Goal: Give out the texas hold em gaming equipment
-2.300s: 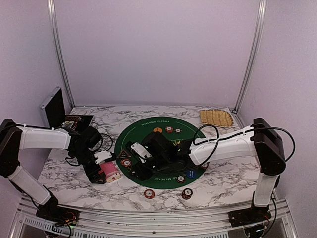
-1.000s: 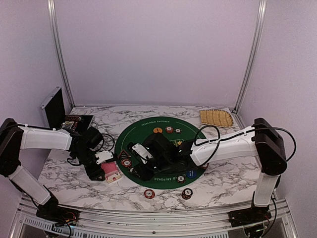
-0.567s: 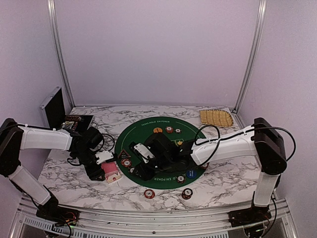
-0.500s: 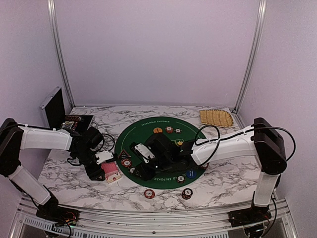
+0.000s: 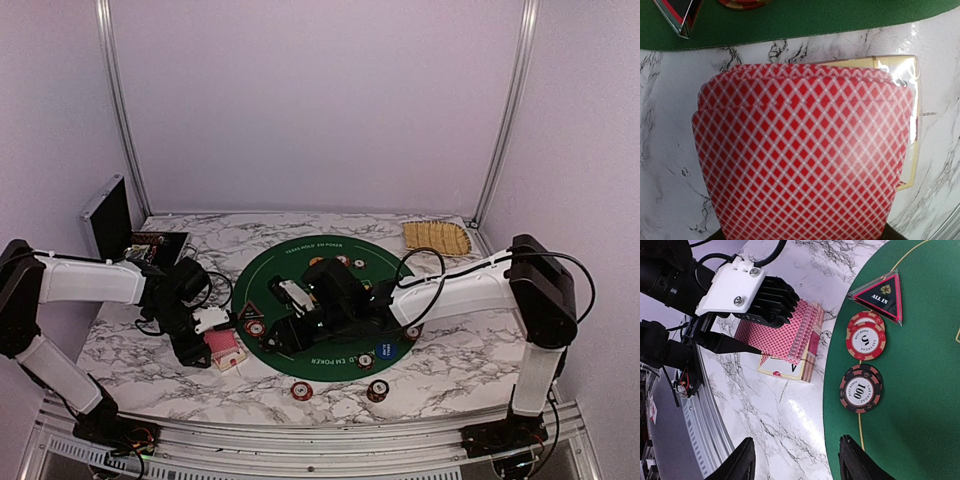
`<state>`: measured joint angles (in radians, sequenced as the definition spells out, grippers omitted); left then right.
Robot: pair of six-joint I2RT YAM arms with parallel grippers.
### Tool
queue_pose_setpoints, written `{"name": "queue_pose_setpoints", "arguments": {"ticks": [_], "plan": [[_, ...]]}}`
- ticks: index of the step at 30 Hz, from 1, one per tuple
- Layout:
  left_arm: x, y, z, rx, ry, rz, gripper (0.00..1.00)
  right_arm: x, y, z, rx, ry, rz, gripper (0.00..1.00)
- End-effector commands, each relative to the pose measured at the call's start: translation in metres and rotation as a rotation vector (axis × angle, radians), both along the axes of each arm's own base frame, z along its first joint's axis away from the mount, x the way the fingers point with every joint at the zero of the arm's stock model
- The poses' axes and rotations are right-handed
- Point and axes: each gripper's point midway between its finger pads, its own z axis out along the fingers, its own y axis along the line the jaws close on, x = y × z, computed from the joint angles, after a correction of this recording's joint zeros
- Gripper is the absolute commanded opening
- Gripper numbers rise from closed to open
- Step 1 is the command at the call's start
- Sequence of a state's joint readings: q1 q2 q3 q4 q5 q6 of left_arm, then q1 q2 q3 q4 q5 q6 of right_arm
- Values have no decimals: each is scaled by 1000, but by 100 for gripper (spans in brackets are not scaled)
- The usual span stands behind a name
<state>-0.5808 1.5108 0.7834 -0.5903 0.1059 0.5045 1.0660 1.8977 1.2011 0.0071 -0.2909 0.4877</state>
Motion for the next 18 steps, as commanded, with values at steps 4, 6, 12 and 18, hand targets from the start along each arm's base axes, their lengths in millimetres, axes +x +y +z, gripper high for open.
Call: {"name": "queue_pose_setpoints", "arguments": {"ticks": [4, 6, 12, 18], "plan": [[-4, -1, 11, -11, 1, -10, 22, 0, 5, 12, 74, 43, 1, 56], [-2, -2, 13, -13, -8, -9, 20, 0, 5, 10, 77, 50, 2, 56], [2, -4, 22, -21, -25, -9, 18, 4, 5, 12, 98, 72, 0, 56], [5, -6, 31, -35, -42, -8, 17, 5, 5, 12, 113, 93, 9, 56]]}}
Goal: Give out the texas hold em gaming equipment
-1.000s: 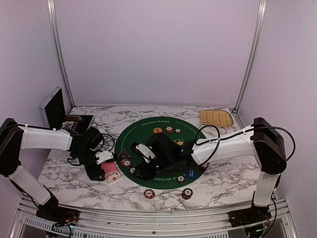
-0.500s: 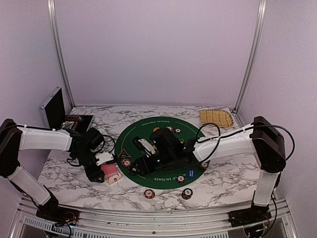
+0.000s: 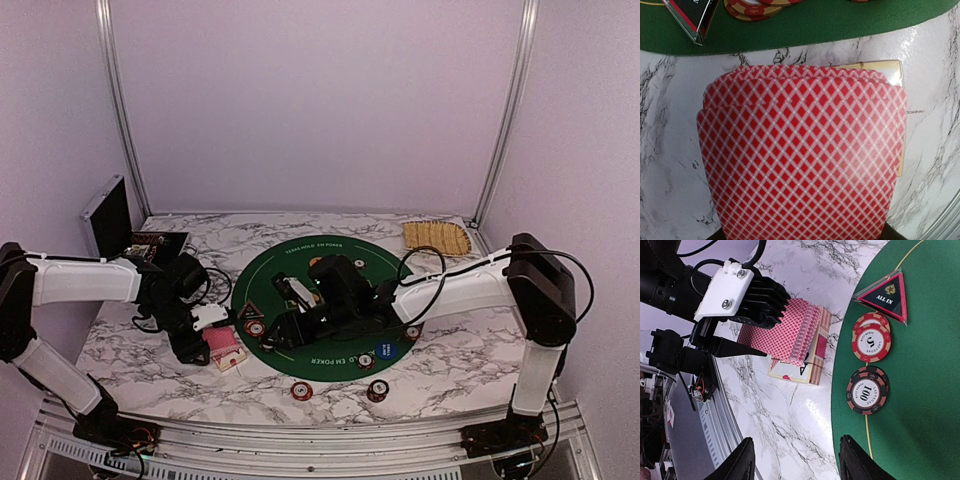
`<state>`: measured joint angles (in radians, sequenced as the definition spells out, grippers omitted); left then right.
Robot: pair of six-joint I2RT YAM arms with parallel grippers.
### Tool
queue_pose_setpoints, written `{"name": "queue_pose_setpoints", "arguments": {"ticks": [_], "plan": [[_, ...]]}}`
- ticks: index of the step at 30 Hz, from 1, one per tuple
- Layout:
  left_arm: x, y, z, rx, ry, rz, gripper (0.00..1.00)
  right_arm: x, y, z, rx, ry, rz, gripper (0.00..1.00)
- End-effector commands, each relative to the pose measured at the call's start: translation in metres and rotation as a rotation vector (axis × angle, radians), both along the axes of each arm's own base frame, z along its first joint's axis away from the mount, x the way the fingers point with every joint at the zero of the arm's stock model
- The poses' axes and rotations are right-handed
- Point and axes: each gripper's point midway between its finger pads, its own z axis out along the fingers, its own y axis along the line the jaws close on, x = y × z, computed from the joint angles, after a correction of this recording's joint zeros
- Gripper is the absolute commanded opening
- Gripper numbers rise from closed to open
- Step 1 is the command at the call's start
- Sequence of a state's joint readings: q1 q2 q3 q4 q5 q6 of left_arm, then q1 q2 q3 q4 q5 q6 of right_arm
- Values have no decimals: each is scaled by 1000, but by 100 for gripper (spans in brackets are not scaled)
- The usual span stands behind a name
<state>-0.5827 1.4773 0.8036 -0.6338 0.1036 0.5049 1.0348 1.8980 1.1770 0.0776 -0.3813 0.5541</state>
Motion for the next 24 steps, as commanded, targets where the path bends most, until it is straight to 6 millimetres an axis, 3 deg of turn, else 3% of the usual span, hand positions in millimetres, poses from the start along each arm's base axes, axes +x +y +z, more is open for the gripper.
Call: {"name": "queue_pose_setpoints", "arguments": {"ticks": [1, 11, 24], "plan": [[5, -7, 20, -34, -32, -8, 17, 2, 5, 6, 44, 16, 9, 56], [8, -17, 42, -87, -44, -4, 15, 5, 10, 14, 114, 73, 24, 57], [9, -39, 74, -141, -76, -41, 15, 15, 26, 28, 310, 269, 91, 67]]}}
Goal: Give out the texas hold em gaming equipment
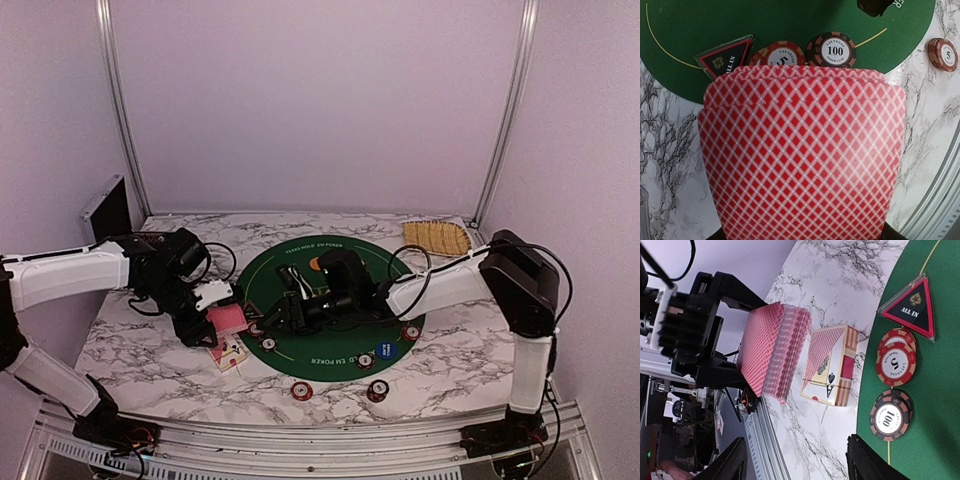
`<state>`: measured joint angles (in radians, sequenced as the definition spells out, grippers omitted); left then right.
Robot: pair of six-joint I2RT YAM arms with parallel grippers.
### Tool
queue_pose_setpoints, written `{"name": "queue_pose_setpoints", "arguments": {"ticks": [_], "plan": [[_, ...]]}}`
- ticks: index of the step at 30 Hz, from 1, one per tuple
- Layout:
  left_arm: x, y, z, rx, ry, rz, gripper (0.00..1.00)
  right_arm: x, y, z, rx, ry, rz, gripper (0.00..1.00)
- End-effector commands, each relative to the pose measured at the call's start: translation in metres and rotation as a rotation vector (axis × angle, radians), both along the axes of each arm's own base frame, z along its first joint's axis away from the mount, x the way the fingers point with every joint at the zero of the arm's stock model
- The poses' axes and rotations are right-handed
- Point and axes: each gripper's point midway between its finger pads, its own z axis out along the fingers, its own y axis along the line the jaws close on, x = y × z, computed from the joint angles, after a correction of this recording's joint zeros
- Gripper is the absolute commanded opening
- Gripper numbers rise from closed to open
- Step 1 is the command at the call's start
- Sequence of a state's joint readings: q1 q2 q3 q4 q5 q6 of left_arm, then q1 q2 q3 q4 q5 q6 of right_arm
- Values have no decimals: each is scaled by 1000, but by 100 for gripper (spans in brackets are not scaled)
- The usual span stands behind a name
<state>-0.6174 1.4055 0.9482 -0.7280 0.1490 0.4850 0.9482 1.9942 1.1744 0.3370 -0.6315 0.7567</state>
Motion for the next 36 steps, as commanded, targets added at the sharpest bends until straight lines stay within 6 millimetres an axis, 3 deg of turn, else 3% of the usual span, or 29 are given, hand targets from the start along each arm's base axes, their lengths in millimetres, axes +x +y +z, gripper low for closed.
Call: {"name": "queue_pose_setpoints", "arguments": {"ticks": [1, 15, 36], "plan": [[-3, -10, 18, -32, -6, -20, 15, -3, 15, 19, 123, 69, 67, 68], [-6, -17, 20, -34, -3, -45, 13, -4, 25, 26, 230, 159, 107, 76], [-9, -24, 28, -60, -17, -66, 12, 6, 45, 25, 280, 230, 126, 71]]}}
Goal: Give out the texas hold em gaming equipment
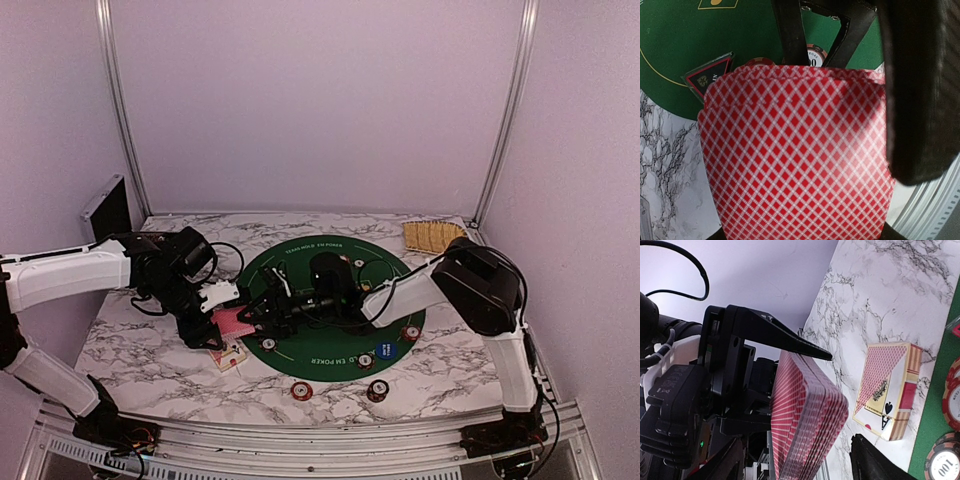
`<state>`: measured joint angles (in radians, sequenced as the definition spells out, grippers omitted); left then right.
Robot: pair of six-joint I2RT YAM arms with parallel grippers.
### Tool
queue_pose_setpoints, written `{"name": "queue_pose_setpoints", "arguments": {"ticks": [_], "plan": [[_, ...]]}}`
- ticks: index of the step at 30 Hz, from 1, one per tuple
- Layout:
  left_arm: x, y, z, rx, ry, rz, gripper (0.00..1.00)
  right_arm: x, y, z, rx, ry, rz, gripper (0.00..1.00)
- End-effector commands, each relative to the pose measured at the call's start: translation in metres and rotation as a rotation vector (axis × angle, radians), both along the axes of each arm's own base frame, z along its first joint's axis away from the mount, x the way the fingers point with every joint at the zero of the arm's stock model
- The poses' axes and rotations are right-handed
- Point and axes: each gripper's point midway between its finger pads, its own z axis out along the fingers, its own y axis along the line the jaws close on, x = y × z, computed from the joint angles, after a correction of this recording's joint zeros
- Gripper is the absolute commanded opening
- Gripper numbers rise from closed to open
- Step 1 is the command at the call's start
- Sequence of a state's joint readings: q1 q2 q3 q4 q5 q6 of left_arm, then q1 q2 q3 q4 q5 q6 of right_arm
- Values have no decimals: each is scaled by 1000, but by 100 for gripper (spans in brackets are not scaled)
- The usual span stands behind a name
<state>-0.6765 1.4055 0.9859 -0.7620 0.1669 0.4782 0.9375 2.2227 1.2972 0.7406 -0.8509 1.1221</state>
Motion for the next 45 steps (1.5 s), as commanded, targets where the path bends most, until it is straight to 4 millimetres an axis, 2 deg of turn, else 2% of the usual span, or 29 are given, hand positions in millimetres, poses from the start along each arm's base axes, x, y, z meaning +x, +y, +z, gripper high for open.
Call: {"name": "queue_pose_setpoints", "arguments": {"ticks": [1, 15, 21, 24, 26, 27, 28, 29, 30, 35, 39, 45], "plan": [[2, -7, 18, -44, -25, -8, 11, 4, 6, 13, 55, -1, 16, 70], [11, -16, 27, -62, -45, -16, 11, 4, 19, 18, 106, 28, 39, 53], [10, -20, 28, -73, -39, -23, 11, 6, 21, 22, 124, 36, 28, 38], [10, -22, 28, -78, -40, -30, 13, 9, 22, 25, 141, 43, 21, 26], [11, -23, 29, -78, -44, -29, 22, 9, 22, 25, 151, 54, 18, 17], [11, -22, 29, -76, -47, -30, 38, 9, 22, 24, 149, 61, 17, 13], [12, -22, 30, -73, -55, -29, 60, 9, 21, 23, 146, 64, 14, 10], [14, -21, 31, -70, -68, -28, 85, 10, 20, 21, 140, 66, 11, 7], [16, -19, 31, -63, -84, -26, 97, 10, 18, 20, 136, 65, 10, 5], [29, -10, 44, -25, -187, -23, 99, 12, 9, 18, 109, 69, -9, 1], [29, -6, 56, -27, -237, -49, 99, 14, 9, 24, 103, 59, -20, 0], [21, -21, 64, -83, -168, -90, 99, 17, 15, 48, 129, 29, -35, 0]]}}
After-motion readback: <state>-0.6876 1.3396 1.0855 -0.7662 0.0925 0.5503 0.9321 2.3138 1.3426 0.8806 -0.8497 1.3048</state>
